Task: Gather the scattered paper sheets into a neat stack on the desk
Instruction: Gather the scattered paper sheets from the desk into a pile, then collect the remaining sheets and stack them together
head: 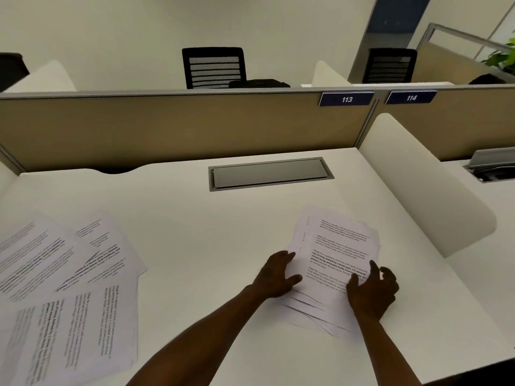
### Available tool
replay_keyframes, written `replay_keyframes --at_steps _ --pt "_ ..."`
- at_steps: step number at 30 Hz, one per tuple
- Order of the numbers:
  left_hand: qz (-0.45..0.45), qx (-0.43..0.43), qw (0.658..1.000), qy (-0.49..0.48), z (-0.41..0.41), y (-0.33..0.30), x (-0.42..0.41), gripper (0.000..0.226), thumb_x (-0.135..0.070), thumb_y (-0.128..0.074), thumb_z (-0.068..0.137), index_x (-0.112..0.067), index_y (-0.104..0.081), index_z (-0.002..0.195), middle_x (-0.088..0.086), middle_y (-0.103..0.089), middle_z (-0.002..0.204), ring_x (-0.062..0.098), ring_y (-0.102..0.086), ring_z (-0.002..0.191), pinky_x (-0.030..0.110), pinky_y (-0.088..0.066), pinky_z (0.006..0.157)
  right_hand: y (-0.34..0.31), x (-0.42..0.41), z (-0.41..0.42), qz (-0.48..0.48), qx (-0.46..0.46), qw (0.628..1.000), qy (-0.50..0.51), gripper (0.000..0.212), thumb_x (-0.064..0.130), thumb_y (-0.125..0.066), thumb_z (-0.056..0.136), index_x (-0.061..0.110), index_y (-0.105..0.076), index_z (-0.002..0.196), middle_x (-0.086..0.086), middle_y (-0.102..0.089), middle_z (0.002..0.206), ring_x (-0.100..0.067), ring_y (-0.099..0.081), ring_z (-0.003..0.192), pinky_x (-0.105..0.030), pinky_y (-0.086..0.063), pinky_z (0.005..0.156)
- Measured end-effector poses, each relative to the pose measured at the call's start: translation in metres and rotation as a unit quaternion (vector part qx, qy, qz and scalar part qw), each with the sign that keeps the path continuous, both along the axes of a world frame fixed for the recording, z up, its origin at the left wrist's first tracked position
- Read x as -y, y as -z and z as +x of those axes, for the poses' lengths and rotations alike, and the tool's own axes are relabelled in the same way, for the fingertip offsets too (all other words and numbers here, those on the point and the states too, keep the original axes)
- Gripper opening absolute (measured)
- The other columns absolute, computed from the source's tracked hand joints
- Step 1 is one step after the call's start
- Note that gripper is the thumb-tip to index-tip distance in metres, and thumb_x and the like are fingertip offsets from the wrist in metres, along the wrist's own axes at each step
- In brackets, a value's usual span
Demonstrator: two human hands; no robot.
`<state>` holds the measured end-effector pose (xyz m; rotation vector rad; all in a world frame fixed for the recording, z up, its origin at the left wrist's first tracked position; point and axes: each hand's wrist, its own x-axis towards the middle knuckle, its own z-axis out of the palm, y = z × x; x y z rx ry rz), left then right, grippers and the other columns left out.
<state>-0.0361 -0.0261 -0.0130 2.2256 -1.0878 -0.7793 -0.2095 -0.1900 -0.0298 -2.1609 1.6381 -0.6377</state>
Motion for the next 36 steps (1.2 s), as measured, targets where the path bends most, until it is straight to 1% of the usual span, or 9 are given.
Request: replay_keyframes --at_steps 5,12,15,18,21,26,28,31,36 --pt "-0.080 -0.001 0.994 -0.076 0.007 -0.004 -0.039 0.067 -0.043 -0.061 0.093 -0.022 -0.037 0.151 0.002 -0.035 0.158 0.018 -0.026 0.148 0.025 -0.017 0.119 -0.012 -0.057 0.043 -0.042 0.078 0.986 -0.145 0.052 0.015 -0.075 0.077 0.010 -0.059 0.126 -0.019 -0.055 0.128 -0.036 -0.046 0.119 -0.047 -0.046 0.094" --pt "-0.103 0.074 0.958 -0.257 0.043 -0.003 -0.177 0.061 -0.040 -0.065 0.091 -0.027 -0.044 0.146 -0.005 -0.038 0.154 0.010 -0.026 0.147 0.005 -0.010 0.110 -0.013 -0.166 0.100 0.057 0.105 0.926 -0.359 0.049 0.024 -0.073 0.081 0.023 -0.058 0.127 -0.001 -0.057 0.123 -0.018 -0.051 0.118 -0.024 -0.039 0.094" --pt "-0.049 0.135 0.917 -0.372 0.060 0.000 -0.252 0.060 -0.046 -0.062 0.091 -0.024 -0.047 0.145 0.001 -0.038 0.154 0.018 -0.024 0.148 0.026 -0.022 0.118 -0.008 -0.206 0.117 0.094 0.085 0.880 -0.459 0.047 0.030 -0.070 0.082 0.028 -0.057 0.127 0.005 -0.055 0.123 -0.011 -0.050 0.118 -0.019 -0.037 0.094" --pt "0.065 0.219 0.869 -0.440 0.068 0.011 -0.316 0.077 -0.069 -0.034 0.089 -0.014 -0.056 0.138 0.015 -0.047 0.149 0.036 -0.031 0.145 0.052 -0.026 0.117 -0.005 -0.240 0.133 0.105 0.059 0.837 -0.535 0.046 0.037 -0.067 0.081 0.029 -0.058 0.126 0.008 -0.056 0.123 -0.010 -0.052 0.117 -0.018 -0.038 0.093" --pt "0.165 0.184 0.848 -0.468 0.062 0.016 -0.346 0.095 -0.077 -0.016 0.082 -0.013 -0.054 0.140 0.020 -0.043 0.151 0.045 -0.031 0.143 0.062 -0.024 0.113 -0.004 -0.268 0.147 0.114 0.025 0.798 -0.592 0.050 0.050 -0.061 0.082 0.033 -0.055 0.128 0.010 -0.054 0.127 -0.009 -0.049 0.122 -0.020 -0.040 0.096" --pt "0.214 0.146 0.858 -0.443 0.051 0.020 -0.346 0.092 -0.074 -0.003 0.089 -0.015 -0.055 0.138 0.022 -0.050 0.145 0.047 -0.048 0.130 0.062 -0.045 0.098 -0.007 -0.304 0.162 0.096 -0.072 0.727 -0.676 0.086 0.074 -0.057 0.071 0.034 -0.039 0.144 0.003 -0.039 0.145 -0.014 -0.032 0.138 -0.028 -0.031 0.109" --pt "0.210 0.141 0.858 -0.448 0.051 0.014 -0.338 0.092 -0.074 -0.001 0.088 -0.018 -0.053 0.139 0.019 -0.049 0.147 0.043 -0.048 0.131 0.059 -0.043 0.100 -0.005 -0.311 0.168 0.074 -0.103 0.713 -0.689 0.097 0.079 -0.057 0.065 0.033 -0.033 0.147 -0.001 -0.035 0.151 -0.018 -0.026 0.142 -0.033 -0.027 0.112" --pt "0.192 0.117 0.861 -0.457 0.058 0.000 -0.329 0.075 -0.069 -0.020 0.093 -0.024 -0.035 0.150 0.011 -0.028 0.160 0.034 -0.030 0.144 0.051 -0.029 0.114 -0.003 -0.315 0.175 0.050 -0.125 0.706 -0.695 0.098 0.077 -0.057 0.065 0.031 -0.033 0.148 -0.006 -0.033 0.153 -0.023 -0.026 0.143 -0.035 -0.024 0.113" --pt "0.152 0.150 0.875 -0.435 0.095 -0.001 -0.345 0.062 -0.051 -0.045 0.096 -0.021 -0.036 0.150 0.011 -0.022 0.162 0.032 -0.020 0.149 0.048 -0.023 0.118 -0.005 -0.307 0.186 0.034 -0.142 0.698 -0.701 0.083 0.069 -0.060 0.070 0.026 -0.047 0.139 -0.005 -0.036 0.151 -0.024 -0.030 0.140 -0.036 -0.027 0.111"
